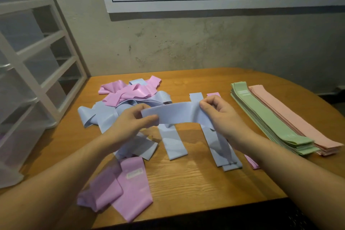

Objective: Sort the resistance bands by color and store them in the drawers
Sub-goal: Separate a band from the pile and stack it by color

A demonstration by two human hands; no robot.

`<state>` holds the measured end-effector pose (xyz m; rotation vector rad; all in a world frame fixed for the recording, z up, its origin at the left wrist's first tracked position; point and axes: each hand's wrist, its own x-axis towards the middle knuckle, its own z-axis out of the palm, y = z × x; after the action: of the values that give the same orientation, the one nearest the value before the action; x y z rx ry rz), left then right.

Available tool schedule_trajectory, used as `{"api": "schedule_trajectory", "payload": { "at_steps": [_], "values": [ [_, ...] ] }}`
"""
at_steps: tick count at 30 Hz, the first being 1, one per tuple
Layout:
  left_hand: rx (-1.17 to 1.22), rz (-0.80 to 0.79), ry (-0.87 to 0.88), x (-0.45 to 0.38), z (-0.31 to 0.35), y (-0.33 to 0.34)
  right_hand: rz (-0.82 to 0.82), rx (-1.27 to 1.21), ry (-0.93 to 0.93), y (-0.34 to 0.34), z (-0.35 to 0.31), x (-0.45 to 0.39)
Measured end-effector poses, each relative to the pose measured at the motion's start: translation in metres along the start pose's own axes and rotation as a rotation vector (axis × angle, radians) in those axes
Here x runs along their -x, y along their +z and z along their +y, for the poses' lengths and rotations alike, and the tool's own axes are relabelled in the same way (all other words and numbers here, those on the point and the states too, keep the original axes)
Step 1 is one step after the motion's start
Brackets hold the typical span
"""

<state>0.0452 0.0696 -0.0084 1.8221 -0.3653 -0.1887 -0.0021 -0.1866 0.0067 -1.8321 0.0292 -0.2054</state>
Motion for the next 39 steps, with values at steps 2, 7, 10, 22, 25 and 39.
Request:
{"api": "schedule_trajectory", "payload": {
  "at_steps": [2, 7, 10, 22, 25, 39],
  "values": [
    [0.110, 0.011, -0.056, -0.001, 0.008, 0.001, -0.046, 0.002, 0.085, -0.006, 0.001, 0.002],
    [0.369, 0.083, -0.133, -0.002, 0.027, 0.014, -0.139, -0.016, 0.126, -0.014, -0.001, 0.008],
    [0.456, 0.108, -0.155, -0.004, 0.037, 0.023, -0.156, -0.010, 0.110, -0.017, -0.004, 0.013],
    [0.561, 0.354, -0.321, -0.045, 0.056, 0.063, -0.246, 0.097, 0.171, -0.046, 0.000, 0.019],
    [0.602, 0.375, -0.363, -0.055, 0.058, 0.075, -0.277, 0.020, 0.197, -0.054, 0.002, 0.018],
    [0.557, 0.382, -0.380, -0.099, 0.043, 0.094, -0.225, 0.072, 0.157, -0.082, 0.028, 0.018]
  ]
}}
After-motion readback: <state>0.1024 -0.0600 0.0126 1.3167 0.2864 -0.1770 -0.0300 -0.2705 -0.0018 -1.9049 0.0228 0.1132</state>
